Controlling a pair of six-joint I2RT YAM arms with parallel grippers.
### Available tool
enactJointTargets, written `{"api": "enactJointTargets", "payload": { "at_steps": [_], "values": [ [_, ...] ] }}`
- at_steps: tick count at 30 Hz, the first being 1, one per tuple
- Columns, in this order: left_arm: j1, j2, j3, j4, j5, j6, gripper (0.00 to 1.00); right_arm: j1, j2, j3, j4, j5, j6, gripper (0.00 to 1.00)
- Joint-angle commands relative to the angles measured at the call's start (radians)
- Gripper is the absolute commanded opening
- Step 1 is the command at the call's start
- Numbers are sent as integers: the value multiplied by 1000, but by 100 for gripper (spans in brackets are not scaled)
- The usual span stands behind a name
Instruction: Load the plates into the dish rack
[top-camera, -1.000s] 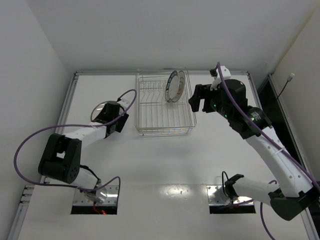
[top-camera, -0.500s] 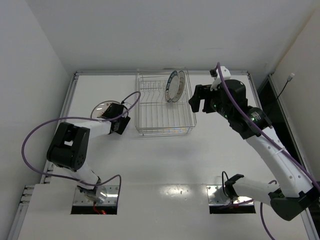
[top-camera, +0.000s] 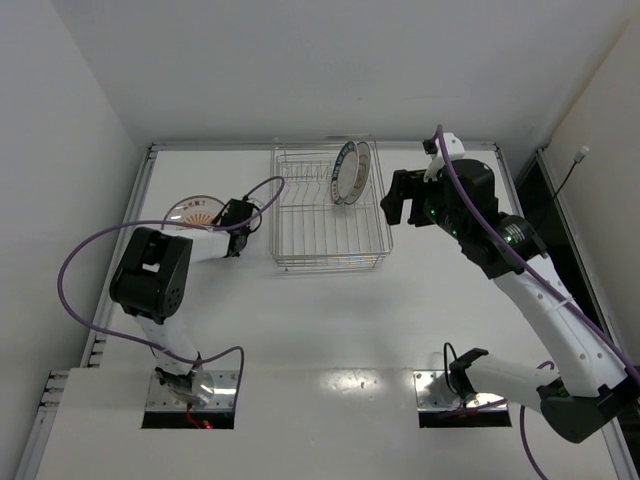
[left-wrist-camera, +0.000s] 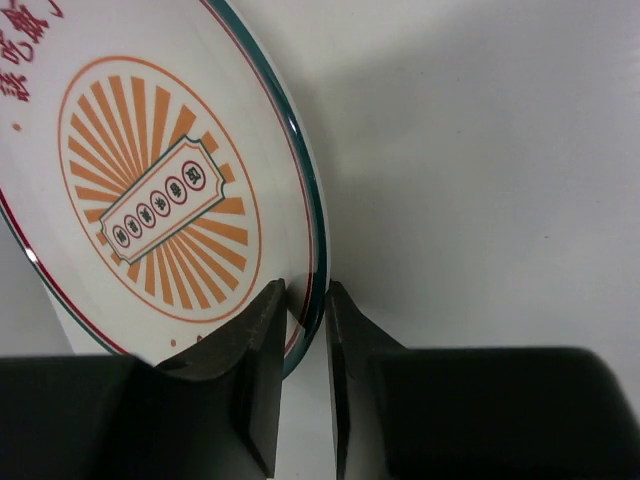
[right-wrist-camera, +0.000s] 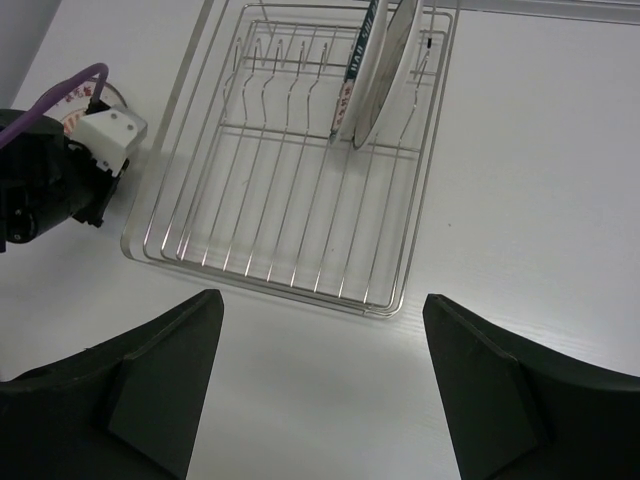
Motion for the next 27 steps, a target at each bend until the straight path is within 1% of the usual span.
{"api": "enactJointTargets", "payload": {
  "at_steps": [1,2,4,7,9,13,15,17,18,21,25,27],
  "values": [
    [7,52,8,-88,30,-55,7,-4,-18,49,9,15,-10,79],
    [7,53,19,-97,30,-55,0,-4,-9,58,9,15,-10,79],
    [7,62,19,-98,41,-66,0,-4,-9,58,9,6,-10,79],
    [7,62,51,-142,41,-109,0,-4,-9,58,9,6,-10,79],
    [7,62,72,-151,14,-126,0,-4,-9,67,0,6,-10,79],
    [-25,-12,72,-162,-63,-196,0,-4,-9,76,-10,6,-10,79],
    [-34,-91,59,-153,-133,-228,0,-4,-18,76,-10,15,-10,79],
    [-34,-142,45,-157,-144,-274,0,-4,-18,76,-10,15,-10,79],
    [-34,-183,66,-168,-144,-287,0,-4,-18,76,-20,15,-1,79],
    [-34,-242,133,-237,-109,-323,0,-4,-27,76,-20,15,-1,79],
    [-82,-291,218,-285,-121,-324,0,-4,-27,76,-20,15,-1,79],
    [-82,-300,269,-332,-132,-334,0,-4,-27,94,-20,15,8,79]
  ]
}}
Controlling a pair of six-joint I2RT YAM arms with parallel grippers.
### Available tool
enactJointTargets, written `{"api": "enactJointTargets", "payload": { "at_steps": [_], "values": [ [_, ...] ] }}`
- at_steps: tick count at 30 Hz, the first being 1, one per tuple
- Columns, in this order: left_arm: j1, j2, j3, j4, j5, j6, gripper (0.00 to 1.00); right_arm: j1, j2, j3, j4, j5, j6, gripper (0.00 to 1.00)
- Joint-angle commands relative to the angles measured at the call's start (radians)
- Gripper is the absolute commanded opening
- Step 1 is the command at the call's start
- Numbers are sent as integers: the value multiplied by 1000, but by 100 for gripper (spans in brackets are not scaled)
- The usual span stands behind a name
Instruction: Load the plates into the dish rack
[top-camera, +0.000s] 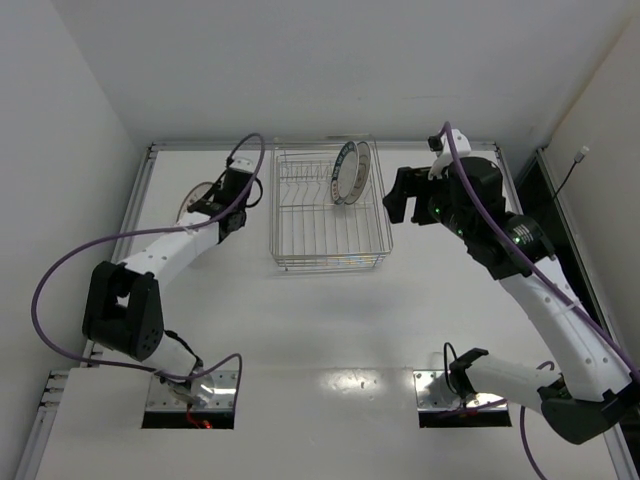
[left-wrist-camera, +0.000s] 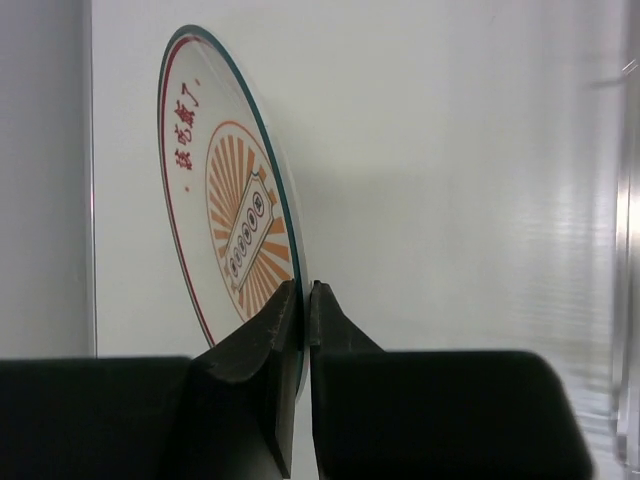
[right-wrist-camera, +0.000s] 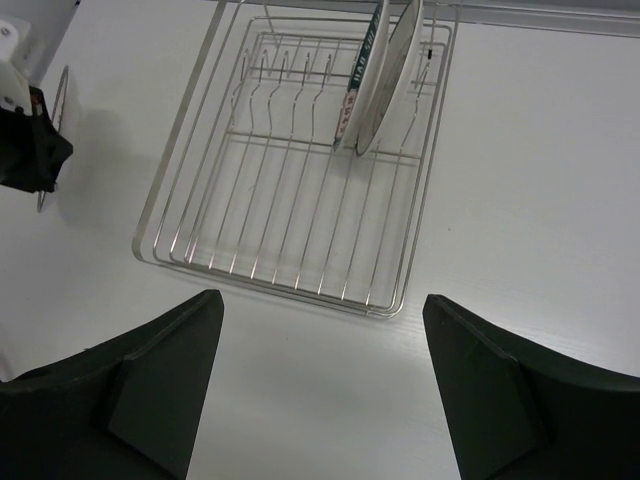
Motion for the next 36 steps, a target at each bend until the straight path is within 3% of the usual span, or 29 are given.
{"api": "enactJointTargets", "payload": {
  "at_steps": [1,7,11,14,15,18,19,21,30,36],
  "values": [
    [-32,-52,140,-59,-26,-41,0,-4,-11,66,3,15,7,79],
    [-41,-61,391,-232,35,-133,0,-4,31,187,-124,4,26,79],
    [-41,-86,538,-272,167,-298,0,-4,52,321,-267,66,26,80],
    [-41,-95,584,-186,349,-381,0,-4,63,373,-319,121,17,82],
    [-41,-95,584,-95,459,-406,0,-4,49,355,-319,133,16,84],
    [-41,-85,535,102,610,-527,0,-4,20,317,-283,156,7,87],
    [-41,-74,504,278,702,-568,0,-4,20,307,-283,156,7,87],
    [-53,-43,438,469,771,-663,0,-4,48,330,-299,146,-2,87],
    [-62,130,420,759,859,-789,0,-4,57,332,-321,158,-20,88],
    [-62,247,443,793,882,-802,0,-4,16,300,-330,192,-20,89]
  ]
}}
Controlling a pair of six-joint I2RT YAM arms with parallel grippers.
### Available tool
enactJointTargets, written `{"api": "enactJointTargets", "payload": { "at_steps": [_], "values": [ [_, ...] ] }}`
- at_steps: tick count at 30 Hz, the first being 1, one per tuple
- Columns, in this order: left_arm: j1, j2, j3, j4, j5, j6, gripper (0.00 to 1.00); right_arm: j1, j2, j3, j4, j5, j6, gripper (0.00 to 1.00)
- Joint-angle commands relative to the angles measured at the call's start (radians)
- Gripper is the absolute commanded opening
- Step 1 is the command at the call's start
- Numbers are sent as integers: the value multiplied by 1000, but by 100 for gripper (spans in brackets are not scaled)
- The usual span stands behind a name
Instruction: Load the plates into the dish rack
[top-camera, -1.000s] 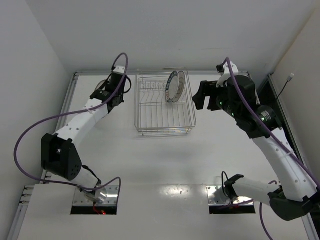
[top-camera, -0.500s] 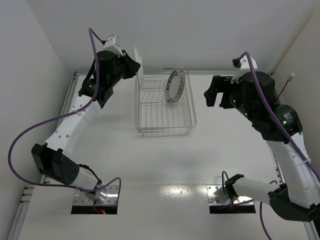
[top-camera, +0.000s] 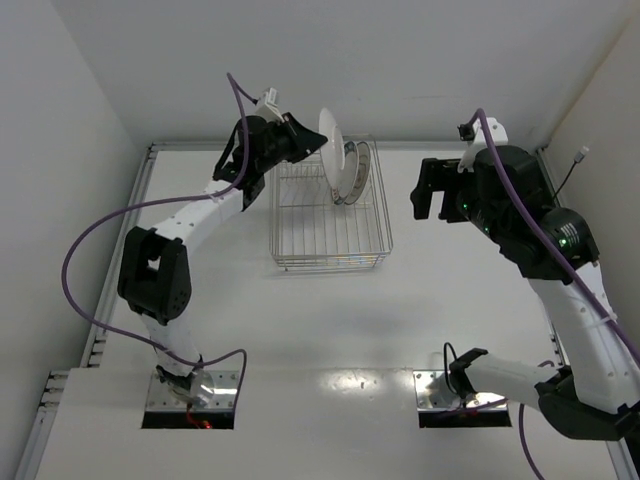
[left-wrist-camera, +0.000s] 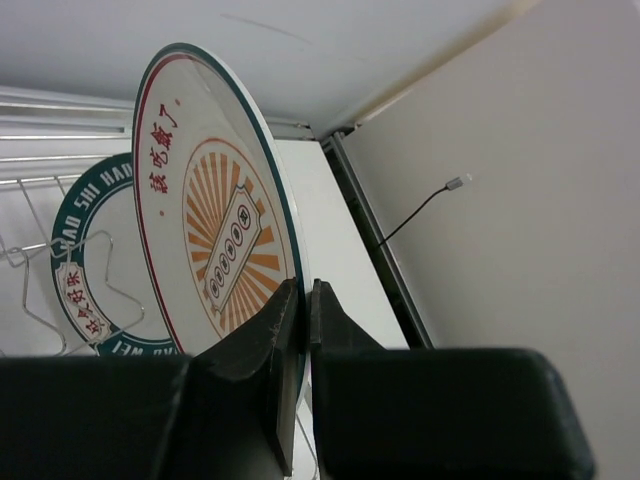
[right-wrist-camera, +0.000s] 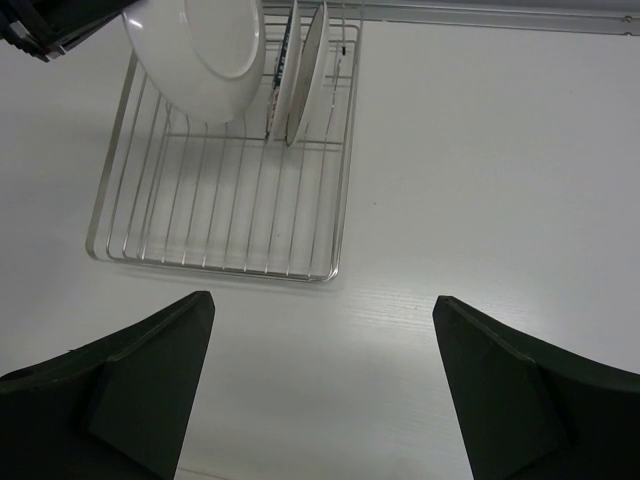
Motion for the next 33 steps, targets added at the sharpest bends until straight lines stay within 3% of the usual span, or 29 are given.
{"api": "enactJointTargets", "payload": {
  "at_steps": [1,19,33],
  "values": [
    [-3,6,35,181,25,-32,0,-4,-31,-15,1,40,-15,89],
    [-3,81,26,101,-86,27,0,-4,-58,-6,-51,88,-15,90],
    [-13,202,78,-38,-75,36,0,-4,-58,14,-70,97,-5,90]
  ]
}}
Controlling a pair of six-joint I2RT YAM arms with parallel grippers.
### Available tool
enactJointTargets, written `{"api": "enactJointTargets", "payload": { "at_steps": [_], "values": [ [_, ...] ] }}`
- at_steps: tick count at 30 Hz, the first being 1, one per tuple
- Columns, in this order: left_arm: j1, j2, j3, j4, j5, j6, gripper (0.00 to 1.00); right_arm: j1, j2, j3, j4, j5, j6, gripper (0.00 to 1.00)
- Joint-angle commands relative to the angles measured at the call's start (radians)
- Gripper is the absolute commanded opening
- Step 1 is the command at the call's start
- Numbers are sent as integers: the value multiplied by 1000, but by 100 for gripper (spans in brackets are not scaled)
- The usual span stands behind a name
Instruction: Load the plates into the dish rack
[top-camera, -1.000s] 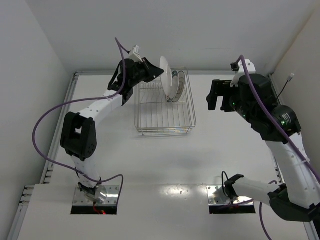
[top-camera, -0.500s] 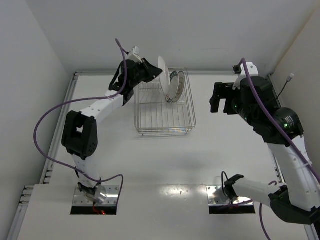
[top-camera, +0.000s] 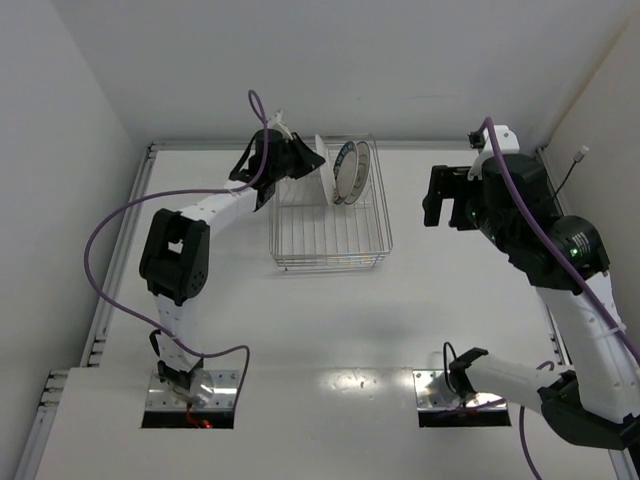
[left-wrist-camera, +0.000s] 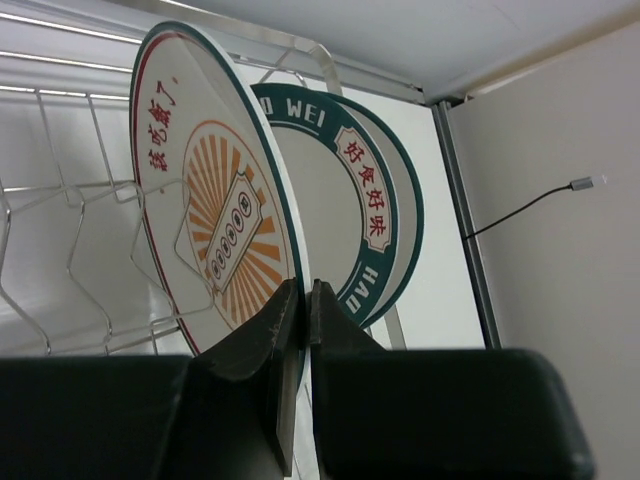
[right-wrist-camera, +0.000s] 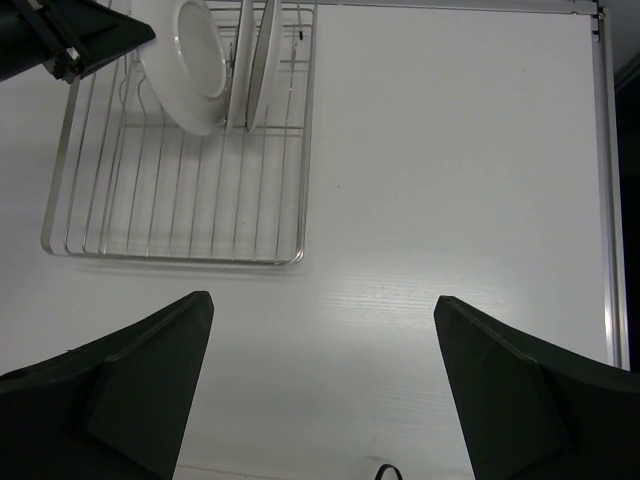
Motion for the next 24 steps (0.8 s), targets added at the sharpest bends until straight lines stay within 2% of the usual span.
{"api": "enactJointTargets", "payload": {
  "at_steps": [1,5,6,8,9,12,13,16,20,24],
  "values": [
    [-9,5,67,-5,32,18,0,-4,-7,25,3,19,-3,90],
    [-9,28,99,-15,116,30,0,-4,-7,15,3,10,-3,90],
    [-9,37,99,-15,125,30,3,-4,-7,6,12,10,-3,90],
    [-9,37,133,-39,147,30,17,-4,-7,6,12,-1,-3,90],
    [-9,37,142,-55,156,30,31,-4,-7,6,12,-1,-3,90],
    [-34,47,197,-94,169,65,47,-4,-7,-4,21,-10,6,90],
    [-34,59,217,-111,178,65,57,-4,-7,-5,30,-19,6,90],
    [-61,85,305,-186,178,116,72,-4,-17,-15,31,-19,15,90],
    [-72,85,330,-208,165,126,82,-4,-27,-24,40,-28,24,90],
    [-72,76,339,-265,147,171,85,-4,-38,-34,40,-28,24,90]
  ]
}}
